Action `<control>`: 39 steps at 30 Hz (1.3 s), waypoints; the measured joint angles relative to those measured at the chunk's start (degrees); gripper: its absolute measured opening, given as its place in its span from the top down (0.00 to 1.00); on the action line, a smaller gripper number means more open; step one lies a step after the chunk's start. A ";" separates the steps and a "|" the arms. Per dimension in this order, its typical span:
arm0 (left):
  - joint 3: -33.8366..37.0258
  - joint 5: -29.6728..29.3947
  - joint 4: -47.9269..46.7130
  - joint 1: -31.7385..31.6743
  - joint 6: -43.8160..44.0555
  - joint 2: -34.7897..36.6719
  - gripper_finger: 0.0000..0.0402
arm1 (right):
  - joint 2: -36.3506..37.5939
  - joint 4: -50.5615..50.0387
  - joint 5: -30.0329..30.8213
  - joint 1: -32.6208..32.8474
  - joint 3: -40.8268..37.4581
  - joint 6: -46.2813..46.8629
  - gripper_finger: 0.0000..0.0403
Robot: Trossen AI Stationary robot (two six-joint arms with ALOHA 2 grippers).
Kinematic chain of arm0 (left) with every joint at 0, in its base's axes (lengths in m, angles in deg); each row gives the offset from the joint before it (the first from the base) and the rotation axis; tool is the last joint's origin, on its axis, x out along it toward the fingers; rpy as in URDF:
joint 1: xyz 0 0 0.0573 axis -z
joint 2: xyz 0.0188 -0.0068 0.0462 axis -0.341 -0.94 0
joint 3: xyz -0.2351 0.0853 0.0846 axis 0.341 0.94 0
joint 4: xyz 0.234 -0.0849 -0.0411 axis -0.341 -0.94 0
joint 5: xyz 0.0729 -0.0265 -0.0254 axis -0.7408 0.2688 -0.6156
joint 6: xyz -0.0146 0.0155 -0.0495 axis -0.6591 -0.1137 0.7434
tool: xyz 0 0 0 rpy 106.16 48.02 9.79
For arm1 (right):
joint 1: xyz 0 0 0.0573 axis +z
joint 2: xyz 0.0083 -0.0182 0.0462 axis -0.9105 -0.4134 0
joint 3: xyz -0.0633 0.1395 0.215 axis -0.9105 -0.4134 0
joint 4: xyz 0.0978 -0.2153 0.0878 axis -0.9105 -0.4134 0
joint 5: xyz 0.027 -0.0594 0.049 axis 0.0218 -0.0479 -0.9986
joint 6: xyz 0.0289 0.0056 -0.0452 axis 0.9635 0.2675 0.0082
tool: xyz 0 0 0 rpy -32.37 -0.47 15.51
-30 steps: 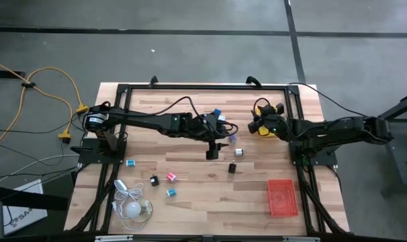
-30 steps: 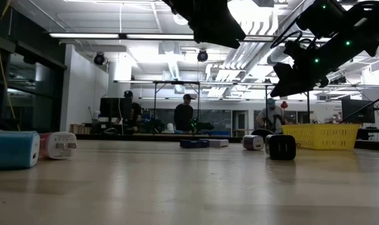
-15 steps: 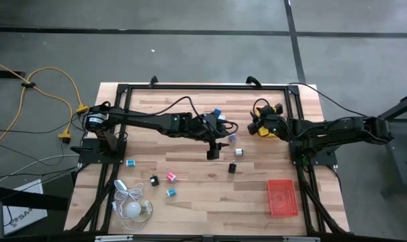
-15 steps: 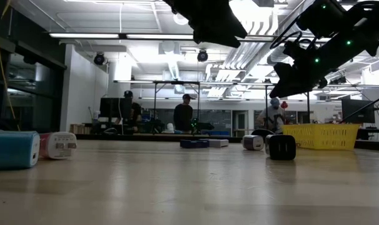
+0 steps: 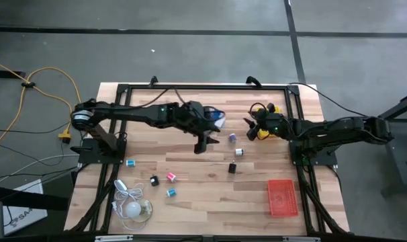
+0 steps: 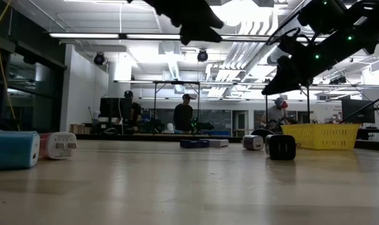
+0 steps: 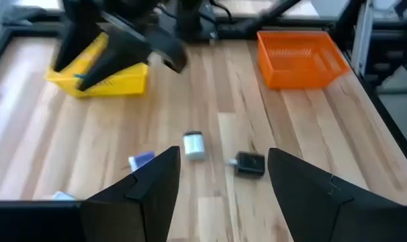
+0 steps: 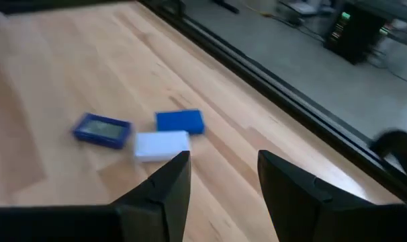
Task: Pick & Place Office items
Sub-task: Put the dark blue digital clock into the yellow bin
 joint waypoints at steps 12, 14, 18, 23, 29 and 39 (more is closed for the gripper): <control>23.92 -12.61 17.16 -0.37 4.98 16.74 0.46 | -4.31 19.93 -16.34 -0.07 0.04 -10.58 0.60; 24.81 -13.36 17.25 -0.35 4.96 17.58 0.46 | -6.34 22.76 -17.85 -0.10 0.54 -11.39 0.60; 26.24 -13.60 17.40 -0.35 4.94 18.86 0.46 | -11.25 22.95 -18.88 -0.10 4.15 -11.39 0.60; 32.09 -13.61 22.35 -0.16 5.17 23.49 0.46 | -18.04 21.92 -19.10 -0.08 9.28 -12.88 0.60; 41.59 -18.22 29.81 0.18 6.96 30.82 0.46 | -22.92 19.45 -20.25 -0.16 14.78 -15.90 0.60; 47.11 -24.46 32.75 0.96 7.07 33.82 0.46 | -29.68 10.46 -29.30 -1.90 23.65 -19.41 0.60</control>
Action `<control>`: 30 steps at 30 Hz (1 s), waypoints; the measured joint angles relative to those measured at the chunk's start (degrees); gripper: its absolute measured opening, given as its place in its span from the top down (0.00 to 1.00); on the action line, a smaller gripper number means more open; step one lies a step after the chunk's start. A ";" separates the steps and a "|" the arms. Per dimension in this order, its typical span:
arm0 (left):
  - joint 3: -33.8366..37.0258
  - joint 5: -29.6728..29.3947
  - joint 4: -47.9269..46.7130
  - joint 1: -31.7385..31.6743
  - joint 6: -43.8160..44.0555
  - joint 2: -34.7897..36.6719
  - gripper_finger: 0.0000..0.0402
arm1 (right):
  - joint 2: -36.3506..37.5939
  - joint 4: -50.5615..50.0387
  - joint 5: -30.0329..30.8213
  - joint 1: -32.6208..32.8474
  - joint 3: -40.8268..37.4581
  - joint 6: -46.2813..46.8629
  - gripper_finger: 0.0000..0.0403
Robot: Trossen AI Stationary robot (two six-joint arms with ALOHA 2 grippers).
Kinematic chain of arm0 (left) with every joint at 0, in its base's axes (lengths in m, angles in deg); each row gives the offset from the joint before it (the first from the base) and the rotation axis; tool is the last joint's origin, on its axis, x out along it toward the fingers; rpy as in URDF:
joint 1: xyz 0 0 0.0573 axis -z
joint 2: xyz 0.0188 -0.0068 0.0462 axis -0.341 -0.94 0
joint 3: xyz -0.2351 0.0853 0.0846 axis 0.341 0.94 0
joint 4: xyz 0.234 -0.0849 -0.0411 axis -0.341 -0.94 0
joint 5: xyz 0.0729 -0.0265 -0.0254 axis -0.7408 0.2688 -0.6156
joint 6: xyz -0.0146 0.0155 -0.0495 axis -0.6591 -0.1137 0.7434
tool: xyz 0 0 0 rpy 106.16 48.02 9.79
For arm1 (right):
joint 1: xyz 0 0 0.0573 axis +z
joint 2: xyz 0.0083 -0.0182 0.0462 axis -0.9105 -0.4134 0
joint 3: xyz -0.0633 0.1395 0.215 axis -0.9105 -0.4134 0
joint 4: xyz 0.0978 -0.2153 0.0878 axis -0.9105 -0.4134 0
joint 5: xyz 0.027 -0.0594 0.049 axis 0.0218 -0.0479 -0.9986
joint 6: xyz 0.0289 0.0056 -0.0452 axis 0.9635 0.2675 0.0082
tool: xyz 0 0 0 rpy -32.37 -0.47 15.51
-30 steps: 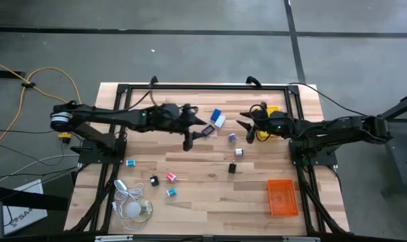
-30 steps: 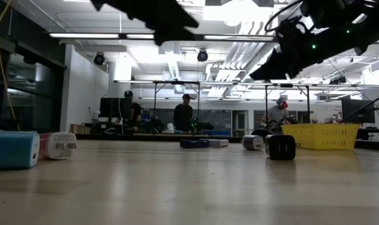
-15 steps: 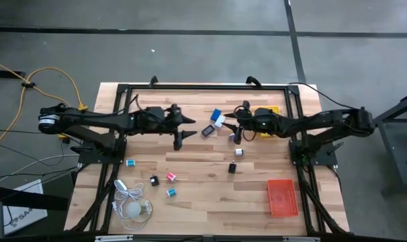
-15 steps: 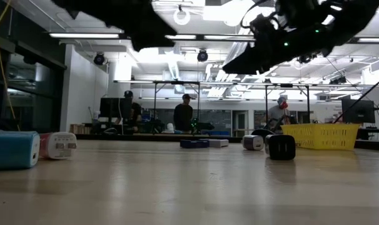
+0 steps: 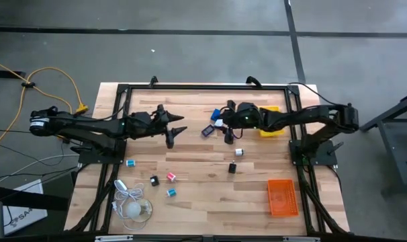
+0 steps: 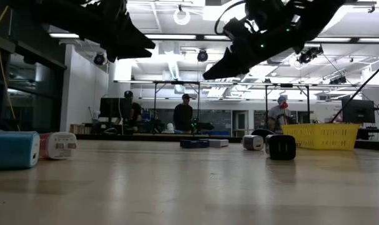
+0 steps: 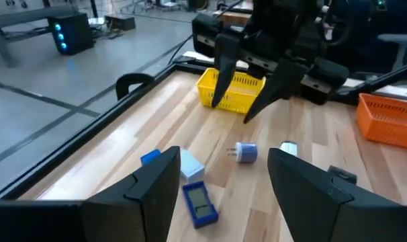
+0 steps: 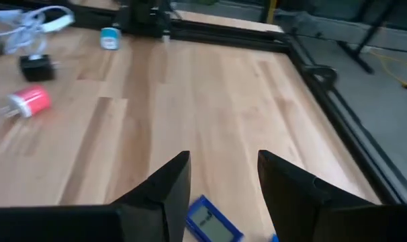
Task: Pick & Place Office items
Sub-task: Put the dark blue digital clock into the yellow bin
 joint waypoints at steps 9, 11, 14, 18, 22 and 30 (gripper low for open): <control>1.42 -4.25 -0.28 0.83 0.84 1.73 0.46 | -6.80 -9.25 -2.94 -0.57 8.34 -2.92 0.60; 2.31 -6.00 -0.24 1.65 0.83 2.82 0.46 | -7.33 -10.05 -2.98 -0.75 9.34 -4.04 0.60; 3.88 -9.17 -0.09 2.77 0.91 4.56 0.46 | -7.43 -11.92 -3.26 -1.23 10.47 -5.52 0.60; 4.44 -11.40 0.06 3.98 0.86 5.42 0.46 | -7.43 -12.83 -4.14 -2.00 10.64 -6.08 0.60; 4.46 -11.65 0.00 4.81 0.93 4.95 0.46 | -7.43 -14.12 -4.78 -2.33 10.64 -8.25 0.60; 4.46 -11.61 0.03 6.05 0.81 3.78 0.46 | -7.46 -16.10 -4.78 -2.32 11.61 -11.69 0.60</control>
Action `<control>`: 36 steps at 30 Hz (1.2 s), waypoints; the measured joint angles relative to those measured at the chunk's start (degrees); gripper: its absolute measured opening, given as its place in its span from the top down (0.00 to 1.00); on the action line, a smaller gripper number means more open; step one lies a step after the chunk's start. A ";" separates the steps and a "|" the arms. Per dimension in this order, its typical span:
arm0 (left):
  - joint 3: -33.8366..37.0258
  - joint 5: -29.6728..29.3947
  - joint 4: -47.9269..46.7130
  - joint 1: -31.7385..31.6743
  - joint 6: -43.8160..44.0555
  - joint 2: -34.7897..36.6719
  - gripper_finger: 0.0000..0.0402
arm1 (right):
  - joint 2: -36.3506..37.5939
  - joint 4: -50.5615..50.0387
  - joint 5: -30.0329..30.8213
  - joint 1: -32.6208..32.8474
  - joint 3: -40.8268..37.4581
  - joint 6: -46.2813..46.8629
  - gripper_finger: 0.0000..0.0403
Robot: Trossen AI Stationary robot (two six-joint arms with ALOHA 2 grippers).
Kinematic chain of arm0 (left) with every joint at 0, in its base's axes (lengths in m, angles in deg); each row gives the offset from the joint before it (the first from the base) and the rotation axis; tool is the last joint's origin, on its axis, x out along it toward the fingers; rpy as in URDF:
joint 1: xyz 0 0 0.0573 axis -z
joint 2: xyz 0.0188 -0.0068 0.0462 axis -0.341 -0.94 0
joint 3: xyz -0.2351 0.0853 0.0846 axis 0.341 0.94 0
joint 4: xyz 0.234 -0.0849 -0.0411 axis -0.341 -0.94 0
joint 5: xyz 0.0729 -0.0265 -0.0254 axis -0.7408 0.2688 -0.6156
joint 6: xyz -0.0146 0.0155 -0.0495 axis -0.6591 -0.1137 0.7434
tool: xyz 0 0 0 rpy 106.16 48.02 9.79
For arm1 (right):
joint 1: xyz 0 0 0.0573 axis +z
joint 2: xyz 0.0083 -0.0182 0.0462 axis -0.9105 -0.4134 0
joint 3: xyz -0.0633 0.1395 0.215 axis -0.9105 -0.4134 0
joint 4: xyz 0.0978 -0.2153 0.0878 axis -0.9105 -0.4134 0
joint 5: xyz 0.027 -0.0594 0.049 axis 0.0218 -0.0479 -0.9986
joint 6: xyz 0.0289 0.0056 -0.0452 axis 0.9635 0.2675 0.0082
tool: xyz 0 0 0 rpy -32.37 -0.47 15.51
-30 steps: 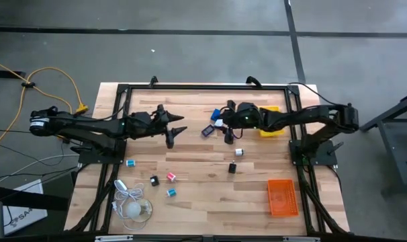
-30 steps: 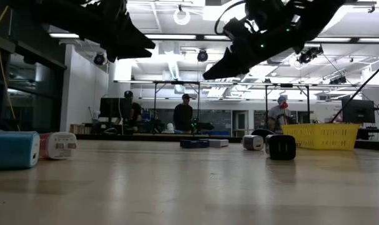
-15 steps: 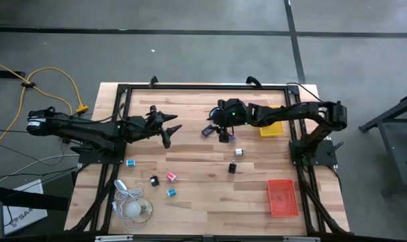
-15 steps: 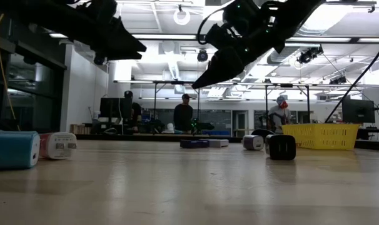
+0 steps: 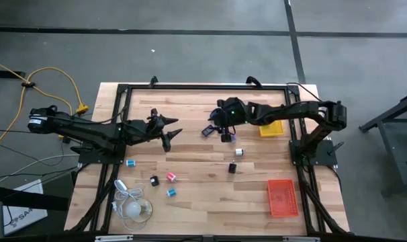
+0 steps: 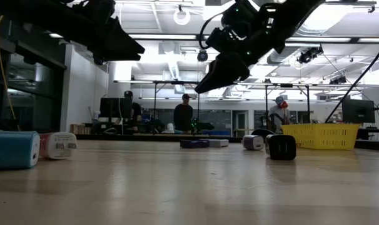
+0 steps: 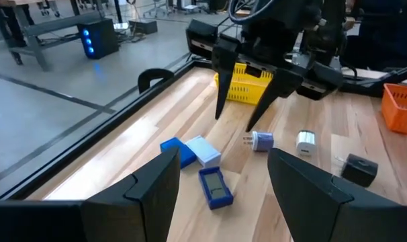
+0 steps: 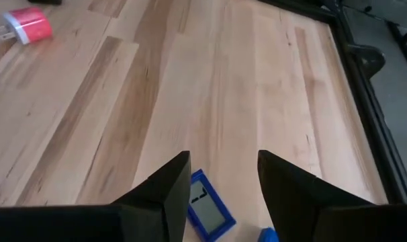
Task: Pick & Place Office items
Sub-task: Put the dark blue digital clock into the yellow bin
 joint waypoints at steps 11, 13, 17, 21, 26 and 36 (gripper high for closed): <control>0.00 0.01 0.14 0.00 0.01 0.02 0.46 | -0.87 -10.16 -3.17 0.04 7.70 -6.93 0.60; 0.00 0.01 0.15 0.00 -0.34 0.02 0.46 | -1.75 -10.65 -3.32 0.04 7.83 -8.18 0.60; 0.00 0.01 0.15 -0.02 0.08 0.02 0.46 | -4.90 -9.88 -7.64 0.14 7.83 -11.57 0.60; 0.00 0.03 0.15 -0.02 -0.32 0.02 0.46 | -6.45 -8.25 -4.64 0.57 7.80 -8.63 0.60; 0.00 0.05 0.17 -0.02 -0.04 0.02 0.46 | -6.71 -9.47 -3.99 1.12 7.83 -5.49 0.60; 0.00 0.05 0.34 -0.02 -0.29 0.02 0.46 | -7.97 -14.23 1.50 1.04 10.17 -5.66 0.60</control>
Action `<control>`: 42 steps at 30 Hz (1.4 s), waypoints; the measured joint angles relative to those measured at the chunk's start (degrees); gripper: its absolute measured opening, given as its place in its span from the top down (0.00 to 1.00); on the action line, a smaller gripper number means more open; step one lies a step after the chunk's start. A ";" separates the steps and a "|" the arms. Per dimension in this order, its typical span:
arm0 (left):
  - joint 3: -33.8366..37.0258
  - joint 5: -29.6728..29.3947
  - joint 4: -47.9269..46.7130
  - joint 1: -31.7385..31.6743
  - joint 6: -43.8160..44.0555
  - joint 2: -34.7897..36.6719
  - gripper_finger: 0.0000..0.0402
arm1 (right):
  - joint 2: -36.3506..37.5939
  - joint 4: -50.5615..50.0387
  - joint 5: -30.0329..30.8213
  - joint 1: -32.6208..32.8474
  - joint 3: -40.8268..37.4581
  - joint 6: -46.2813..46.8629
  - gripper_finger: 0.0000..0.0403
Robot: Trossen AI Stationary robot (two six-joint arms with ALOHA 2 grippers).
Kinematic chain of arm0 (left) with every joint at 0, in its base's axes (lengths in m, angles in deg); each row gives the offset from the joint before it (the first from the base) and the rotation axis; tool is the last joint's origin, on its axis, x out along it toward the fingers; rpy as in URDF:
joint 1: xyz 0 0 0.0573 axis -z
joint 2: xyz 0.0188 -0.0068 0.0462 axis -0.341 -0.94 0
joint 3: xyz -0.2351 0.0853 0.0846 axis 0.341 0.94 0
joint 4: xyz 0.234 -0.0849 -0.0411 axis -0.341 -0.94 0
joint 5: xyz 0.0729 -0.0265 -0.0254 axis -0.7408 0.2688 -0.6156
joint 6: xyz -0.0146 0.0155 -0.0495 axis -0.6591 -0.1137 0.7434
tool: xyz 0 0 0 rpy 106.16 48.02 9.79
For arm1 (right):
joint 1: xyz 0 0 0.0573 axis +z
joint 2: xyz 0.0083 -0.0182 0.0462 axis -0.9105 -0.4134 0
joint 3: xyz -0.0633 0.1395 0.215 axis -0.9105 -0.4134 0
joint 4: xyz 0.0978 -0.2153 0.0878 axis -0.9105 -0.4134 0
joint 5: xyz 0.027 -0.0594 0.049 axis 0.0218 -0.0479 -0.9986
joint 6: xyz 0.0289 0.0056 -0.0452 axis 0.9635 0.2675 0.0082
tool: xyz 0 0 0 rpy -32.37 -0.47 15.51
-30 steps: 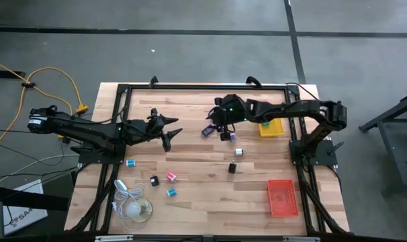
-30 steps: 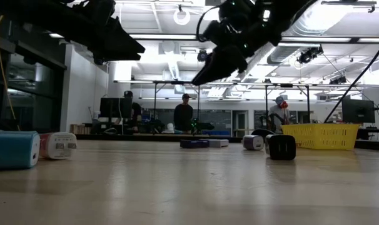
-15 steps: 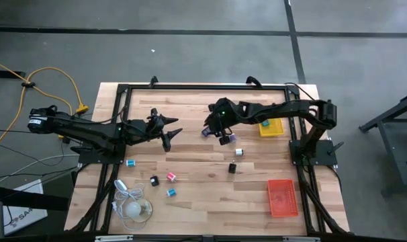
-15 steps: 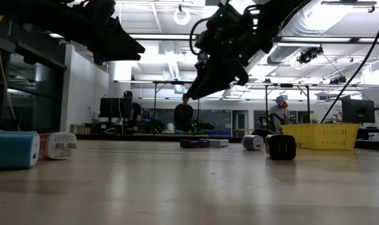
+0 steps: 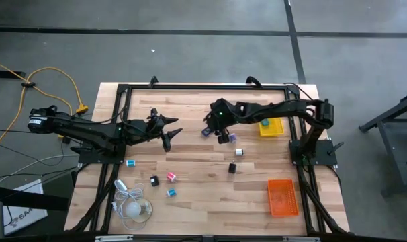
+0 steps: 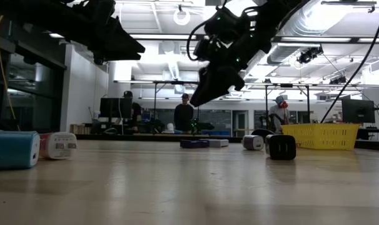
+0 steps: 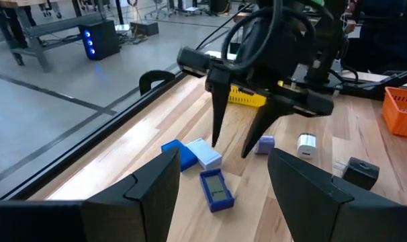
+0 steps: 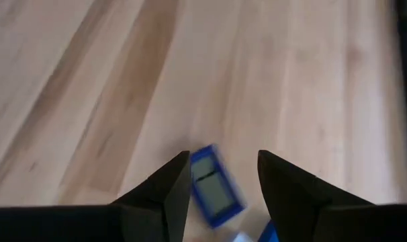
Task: Pick & Place Office items
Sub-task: Put the dark blue digital clock into the yellow bin
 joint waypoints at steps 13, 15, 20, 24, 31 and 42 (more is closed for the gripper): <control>-0.02 0.01 1.97 -0.09 0.29 0.00 0.46 | -11.08 -23.23 -5.92 -0.41 18.78 -14.04 0.60; -0.02 0.00 2.12 -0.09 0.32 0.00 0.46 | -11.09 -24.29 -5.89 -0.37 18.72 -16.50 0.60; -0.02 0.01 2.19 -0.09 0.37 0.00 0.46 | -11.07 -25.01 -5.75 -0.72 18.79 -18.49 0.60; -0.02 0.00 2.19 -0.09 0.18 0.00 0.46 | -11.05 -25.41 -8.11 -1.47 18.79 -18.30 0.60; -0.02 0.02 2.19 -0.09 0.18 0.00 0.46 | -11.05 -24.17 -6.03 -2.36 18.77 -17.66 0.60; -0.02 0.01 2.18 -0.09 0.24 0.00 0.46 | -12.64 -24.50 -7.27 -2.34 18.74 -17.95 0.48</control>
